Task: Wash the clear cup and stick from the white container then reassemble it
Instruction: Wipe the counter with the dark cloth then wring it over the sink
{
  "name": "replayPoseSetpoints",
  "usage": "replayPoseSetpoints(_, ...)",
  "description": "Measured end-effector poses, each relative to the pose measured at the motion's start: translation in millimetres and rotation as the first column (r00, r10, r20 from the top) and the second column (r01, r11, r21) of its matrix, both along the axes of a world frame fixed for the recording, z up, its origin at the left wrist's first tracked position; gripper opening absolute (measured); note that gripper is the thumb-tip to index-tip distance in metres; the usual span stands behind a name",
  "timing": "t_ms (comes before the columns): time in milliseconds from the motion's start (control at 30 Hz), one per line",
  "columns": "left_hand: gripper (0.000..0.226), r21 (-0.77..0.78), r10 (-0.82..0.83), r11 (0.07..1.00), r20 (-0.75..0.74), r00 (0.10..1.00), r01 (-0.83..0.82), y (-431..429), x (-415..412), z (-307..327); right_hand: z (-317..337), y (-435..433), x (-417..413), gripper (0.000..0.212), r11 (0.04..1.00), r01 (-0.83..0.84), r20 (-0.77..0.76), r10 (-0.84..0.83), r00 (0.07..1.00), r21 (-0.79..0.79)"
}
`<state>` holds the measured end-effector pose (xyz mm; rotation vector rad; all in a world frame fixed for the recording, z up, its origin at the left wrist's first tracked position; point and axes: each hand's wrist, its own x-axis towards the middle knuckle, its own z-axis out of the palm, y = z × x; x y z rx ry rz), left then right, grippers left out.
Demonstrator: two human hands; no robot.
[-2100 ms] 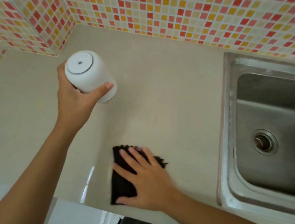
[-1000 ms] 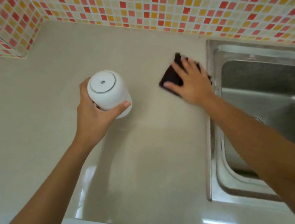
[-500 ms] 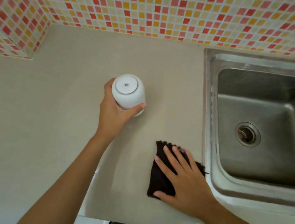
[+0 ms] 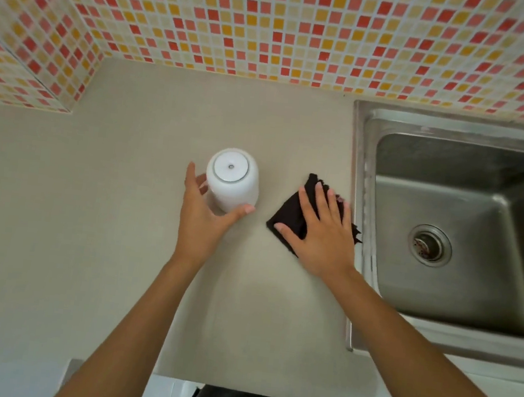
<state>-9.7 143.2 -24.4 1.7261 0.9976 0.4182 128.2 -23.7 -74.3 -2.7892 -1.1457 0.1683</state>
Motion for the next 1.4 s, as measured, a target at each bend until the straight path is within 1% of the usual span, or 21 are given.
replayPoseSetpoints(33, 0.106, 0.002, 0.084, 0.997, -0.033, 0.996, -0.084, -10.7, -7.8, -0.4, -0.6, -1.0, -0.5, 0.082, 1.000, 0.002, 0.000, -0.002, 1.000, 0.007)
replayPoseSetpoints(100, 0.071, 0.031, 0.212, 0.977, -0.052, 0.976, -0.210, -40.6, -27.9, -4.6, -1.4, -1.7, -0.8, 0.077, 1.000, -0.002, -0.005, 0.002, 1.000, 0.004)
replayPoseSetpoints(133, 0.053, 0.046, 0.206, 0.978, -0.054, 0.977, -0.203, -57.1, -36.5, -5.5, -1.2, -1.0, -0.9, 0.073, 1.000, -0.003, -0.008, 0.003, 1.000, 0.001)
replayPoseSetpoints(167, 0.039, 0.059, 0.159, 0.986, -0.068, 0.985, -0.155, -71.3, -41.9, -6.6, 0.7, 0.5, 0.0, 0.067, 1.000, 0.004, -0.013, -0.004, 1.000, 0.003)
replayPoseSetpoints(200, 0.030, 0.068, 0.093, 0.994, -0.081, 0.992, -0.088, -82.0, -42.9, -7.8, 4.0, 2.0, 2.6, 0.061, 1.000, 0.019, -0.022, -0.019, 1.000, 0.011)
replayPoseSetpoints(233, 0.027, 0.075, 0.030, 0.997, -0.092, 0.995, -0.023, -88.9, -39.7, -10.2, 8.1, 3.2, 7.3, 0.054, 0.999, 0.034, -0.030, -0.033, 0.999, 0.026)
replayPoseSetpoints(300, 0.033, 0.087, -0.059, 0.994, -0.116, 0.991, 0.070, -93.5, -21.2, -12.5, 17.6, 3.1, 22.0, 0.043, 0.999, -0.001, -0.047, 0.004, 0.999, 0.047)
replayPoseSetpoints(367, 0.043, 0.115, -0.101, 0.986, -0.171, 0.980, 0.122, -94.5, 4.8, -12.5, 25.0, 1.8, 35.8, 0.048, 0.989, -0.148, -0.092, 0.149, 0.984, 0.027)
replayPoseSetpoints(433, 0.044, 0.135, -0.090, 0.983, -0.234, 0.968, 0.124, -94.3, 28.8, -13.0, 29.5, 0.9, 43.7, 0.053, 0.958, -0.286, -0.129, 0.281, 0.951, -0.015)
replayPoseSetpoints(533, 0.034, 0.116, -0.028, 0.991, -0.331, 0.943, 0.070, -88.8, 51.7, -18.7, 34.8, 3.2, 52.3, 0.048, 0.935, -0.349, -0.139, 0.339, 0.931, -0.058)
replayPoseSetpoints(600, 0.022, 0.124, -0.035, 0.988, -0.379, 0.925, 0.088, -83.3, 56.2, -24.3, 43.1, 3.6, 57.8, 0.039, 0.922, -0.369, -0.132, 0.353, 0.926, -0.122)
replayPoseSetpoints(667, 0.017, 0.135, -0.065, 0.983, -0.393, 0.917, 0.127, -80.5, 58.4, -21.3, 54.4, -0.6, 62.4, 0.032, 0.911, -0.375, -0.119, 0.359, 0.926, -0.169)
replayPoseSetpoints(733, 0.013, 0.157, -0.084, 0.977, -0.345, 0.935, 0.146, -82.8, 64.0, -5.3, 67.4, -12.5, 68.5, 0.029, 0.913, -0.374, -0.101, 0.361, 0.927, -0.164)
replayPoseSetpoints(800, 0.011, 0.192, -0.124, 0.965, -0.270, 0.955, 0.179, -88.7, 73.2, 21.5, 83.8, -31.3, 77.7, 0.028, 0.929, -0.350, -0.077, 0.343, 0.936, -0.118)
replayPoseSetpoints(900, 0.008, 0.300, -0.215, 0.918, -0.174, 0.961, 0.260, -104.7, 96.8, 63.9, 113.3, -69.3, 99.1, 0.027, 0.964, -0.262, -0.080, 0.265, 0.961, 0.052)
replayPoseSetpoints(967, 0.017, 0.332, -0.265, 0.893, -0.155, 0.952, 0.303, -120.5, 116.2, 89.5, 131.7, -97.1, 116.1, 0.027, 0.965, -0.212, -0.068, 0.224, 0.972, 0.153)
replayPoseSetpoints(1033, 0.026, 0.343, -0.329, 0.867, -0.153, 0.932, 0.362, -139.5, 137.0, 107.8, 148.1, -123.8, 133.2, 0.023, 0.961, -0.163, -0.103, 0.189, 0.977, 0.222)
replayPoseSetpoints(1100, 0.020, 0.383, -0.374, 0.831, -0.155, 0.914, 0.404, -159.5, 158.8, 122.2, 164.8, -148.8, 149.6, 0.021, 0.957, -0.120, -0.120, 0.157, 0.980, 0.266)
replayPoseSetpoints(1200, 0.012, 0.407, -0.392, 0.823, -0.097, 0.915, 0.395, -187.0, 188.9, 144.7, 196.4, -184.2, 173.5, 0.023, 0.948, -0.096, -0.096, 0.130, 0.987, 0.302)
replayPoseSetpoints(1267, 0.012, 0.444, -0.417, 0.809, -0.028, 0.908, 0.385, -203.5, 206.9, 164.8, 223.3, -207.8, 187.8, 0.022, 0.935, -0.078, -0.141, 0.134, 0.981, 0.345)
replayPoseSetpoints(1400, 0.012, 0.533, -0.474, 0.762, 0.072, 0.878, 0.368, -232.6, 239.8, 212.5, 279.5, -249.2, 220.6, 0.021, 0.882, 0.019, -0.294, 0.136, 0.946, 0.471)
